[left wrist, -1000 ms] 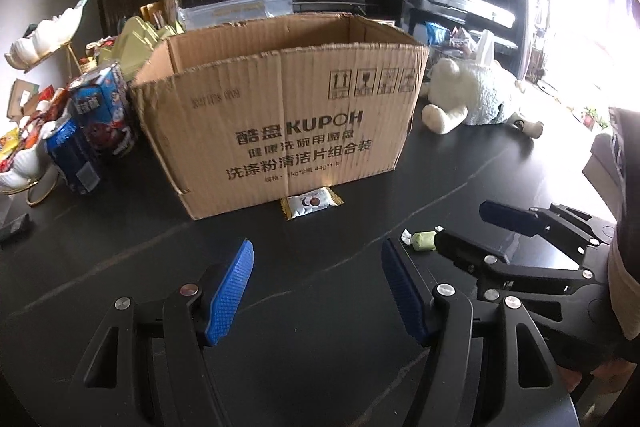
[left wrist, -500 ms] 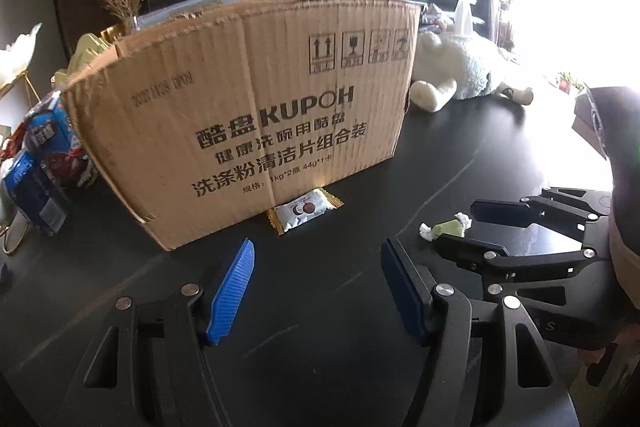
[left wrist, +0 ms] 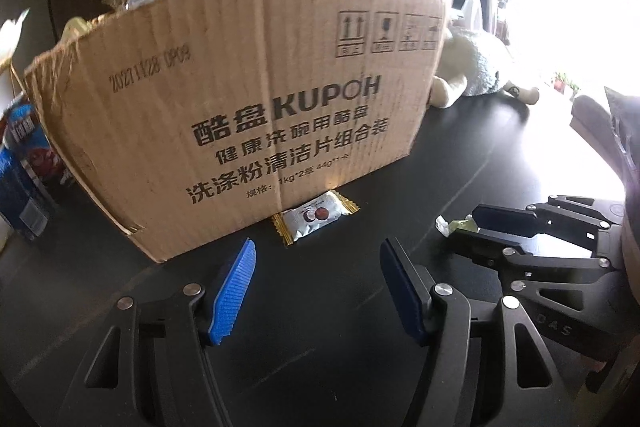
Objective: Organize snacks
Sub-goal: 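Grasp the white-gold wrapped candy with the left tool while the right tool grasps the pale green candy, then carry both candies over the cardboard box and open both tools to drop them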
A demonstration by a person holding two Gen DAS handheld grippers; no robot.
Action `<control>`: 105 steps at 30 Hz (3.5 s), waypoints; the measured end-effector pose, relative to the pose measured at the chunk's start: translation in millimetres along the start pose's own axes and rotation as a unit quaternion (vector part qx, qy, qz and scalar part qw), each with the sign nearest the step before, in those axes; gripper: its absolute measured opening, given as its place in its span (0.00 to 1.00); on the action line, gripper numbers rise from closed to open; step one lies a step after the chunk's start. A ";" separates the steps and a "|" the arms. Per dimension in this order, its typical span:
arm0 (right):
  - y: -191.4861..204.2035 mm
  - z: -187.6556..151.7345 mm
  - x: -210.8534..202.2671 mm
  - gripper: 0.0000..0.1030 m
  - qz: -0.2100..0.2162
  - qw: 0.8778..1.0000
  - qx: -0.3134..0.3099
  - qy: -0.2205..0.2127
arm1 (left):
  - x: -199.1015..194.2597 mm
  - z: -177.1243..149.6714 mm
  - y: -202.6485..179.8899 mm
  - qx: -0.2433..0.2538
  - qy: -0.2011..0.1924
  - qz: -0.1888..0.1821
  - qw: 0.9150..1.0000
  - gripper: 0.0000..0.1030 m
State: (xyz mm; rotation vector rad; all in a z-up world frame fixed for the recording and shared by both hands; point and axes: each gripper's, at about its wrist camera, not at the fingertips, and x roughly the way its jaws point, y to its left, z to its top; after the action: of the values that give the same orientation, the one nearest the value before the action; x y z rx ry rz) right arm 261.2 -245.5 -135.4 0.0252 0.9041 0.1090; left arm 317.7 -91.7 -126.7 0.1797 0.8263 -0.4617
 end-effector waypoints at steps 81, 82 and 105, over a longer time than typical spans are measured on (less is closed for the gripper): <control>10.6 43.8 -62.9 0.29 0.050 0.994 0.035 -0.088 | -81.7 15.2 -5.2 -0.143 -0.069 0.065 0.985 0.32; 12.6 45.9 -67.3 0.29 0.051 0.994 0.034 -0.091 | -86.9 17.8 -3.9 -0.142 -0.074 0.066 0.985 0.32; 35.6 129.5 -135.1 0.29 0.041 0.990 0.012 -0.135 | -163.9 90.8 25.0 -0.107 -0.110 0.044 0.987 0.32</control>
State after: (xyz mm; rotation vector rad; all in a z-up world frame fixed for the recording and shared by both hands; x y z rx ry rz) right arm 277.0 -221.3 52.9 0.0972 0.6343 0.1662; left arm 293.7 -46.3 55.2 -0.0341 0.6435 -0.3004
